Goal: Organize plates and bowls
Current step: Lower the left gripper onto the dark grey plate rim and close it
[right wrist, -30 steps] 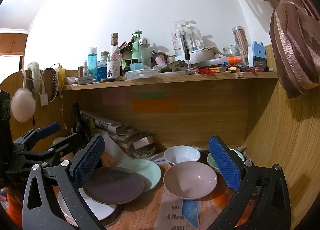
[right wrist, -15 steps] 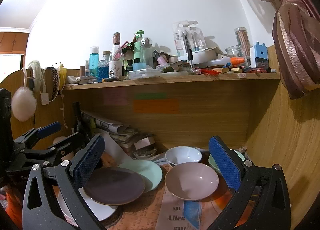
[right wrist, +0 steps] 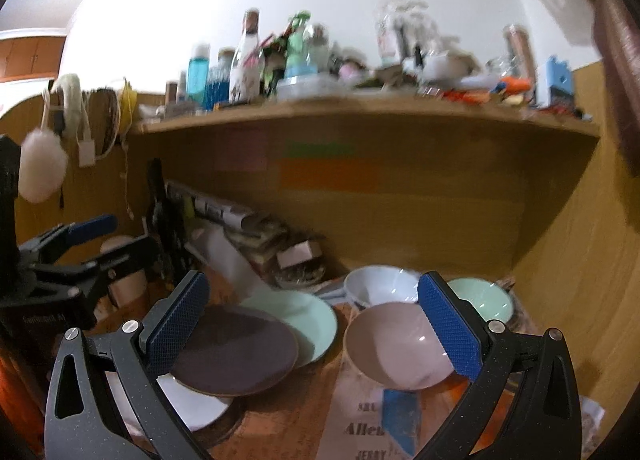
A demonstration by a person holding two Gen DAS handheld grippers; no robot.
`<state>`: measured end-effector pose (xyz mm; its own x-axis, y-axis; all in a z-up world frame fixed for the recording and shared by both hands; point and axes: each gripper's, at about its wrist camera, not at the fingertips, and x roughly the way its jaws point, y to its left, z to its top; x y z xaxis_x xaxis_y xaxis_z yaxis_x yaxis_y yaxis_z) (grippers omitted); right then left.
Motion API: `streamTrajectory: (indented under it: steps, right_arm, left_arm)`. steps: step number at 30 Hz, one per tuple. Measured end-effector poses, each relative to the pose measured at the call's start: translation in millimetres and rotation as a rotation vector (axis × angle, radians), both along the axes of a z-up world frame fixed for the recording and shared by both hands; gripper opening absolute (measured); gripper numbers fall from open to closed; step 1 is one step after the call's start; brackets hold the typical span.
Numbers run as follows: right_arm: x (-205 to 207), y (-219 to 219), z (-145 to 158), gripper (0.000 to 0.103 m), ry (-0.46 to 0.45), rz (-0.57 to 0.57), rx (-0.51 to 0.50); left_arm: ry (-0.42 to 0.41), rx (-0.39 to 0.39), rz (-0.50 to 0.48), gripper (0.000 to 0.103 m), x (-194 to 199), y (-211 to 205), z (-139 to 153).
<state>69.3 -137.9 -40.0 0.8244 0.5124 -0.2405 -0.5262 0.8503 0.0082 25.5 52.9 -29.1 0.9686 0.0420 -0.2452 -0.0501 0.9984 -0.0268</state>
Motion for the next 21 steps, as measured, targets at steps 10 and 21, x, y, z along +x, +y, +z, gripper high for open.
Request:
streamTrajectory:
  steps: [10,21]
  right_arm:
    - [38.5,25.3,-38.1,0.103,0.151,0.028,-0.019]
    - [73.7,45.1,-77.8,0.103,0.347,0.068,-0.066]
  left_arm:
    - [0.137,0.012,0.06,0.101,21.8,47.4,-38.8]
    - [0.375,-0.095,0.046,0.081,60.7,101.7,-89.6]
